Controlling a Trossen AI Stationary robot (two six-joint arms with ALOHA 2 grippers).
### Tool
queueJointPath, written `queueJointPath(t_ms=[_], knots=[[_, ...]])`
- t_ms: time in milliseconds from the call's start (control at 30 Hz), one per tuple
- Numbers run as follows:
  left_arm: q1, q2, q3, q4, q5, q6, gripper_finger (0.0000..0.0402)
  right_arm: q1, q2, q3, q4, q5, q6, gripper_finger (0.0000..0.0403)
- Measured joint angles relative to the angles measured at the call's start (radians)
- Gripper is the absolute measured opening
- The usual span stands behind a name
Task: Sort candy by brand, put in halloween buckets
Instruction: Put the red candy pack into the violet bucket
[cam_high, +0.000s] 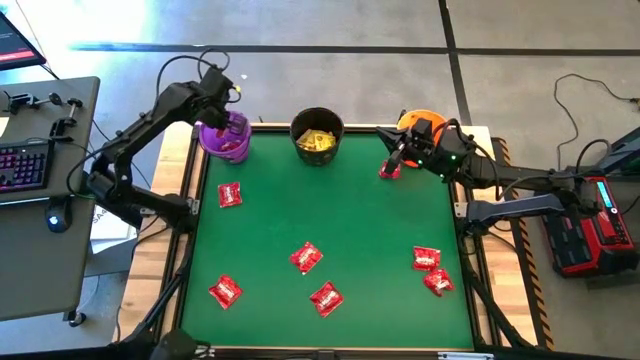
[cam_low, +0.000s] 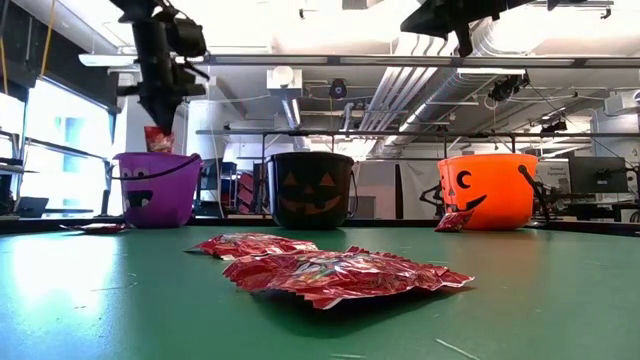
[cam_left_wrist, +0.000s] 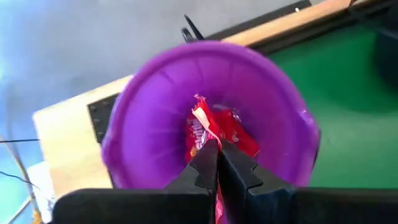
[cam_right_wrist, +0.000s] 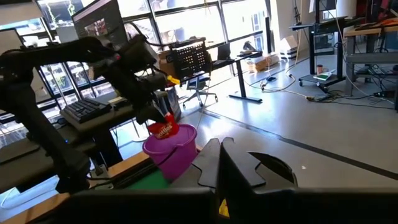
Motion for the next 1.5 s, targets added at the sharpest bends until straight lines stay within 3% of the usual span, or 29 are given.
queueJointPath(t_ms=[233,633,900,1033,1200,1333,1500], knots=[[0.043,0.019,-0.092,0.07,0.049,0.079,0.0,0.0,0.0,0.0,-0.003,0.0,0.0,0.0],[0.065,0.126,-0.107,0.106,0.123,0.154,0.0002,0.0,0.001,0.0,-0.012,0.005,0.027,0.0],[0.064,0.095,-0.107,0.127,0.13,0.212,0.0062,0.0,0.001,0.0,-0.122,-0.04,0.056,0.0005],[0.064,0.039,-0.107,0.128,0.152,0.238,0.0102,0.015,0.001,0.024,-0.26,-0.047,0.102,0.0033],[0.064,-0.056,-0.107,0.128,0.192,0.266,0.0134,0.07,0.001,0.121,-0.511,-0.053,0.196,0.0099],[0.058,-0.155,-0.107,0.135,0.264,0.289,0.0144,0.161,0.011,0.203,-0.742,-0.066,0.323,0.0146],[0.034,-0.269,-0.107,0.142,0.415,0.32,0.0145,0.322,0.041,0.198,-0.921,-0.088,0.565,0.0188]])
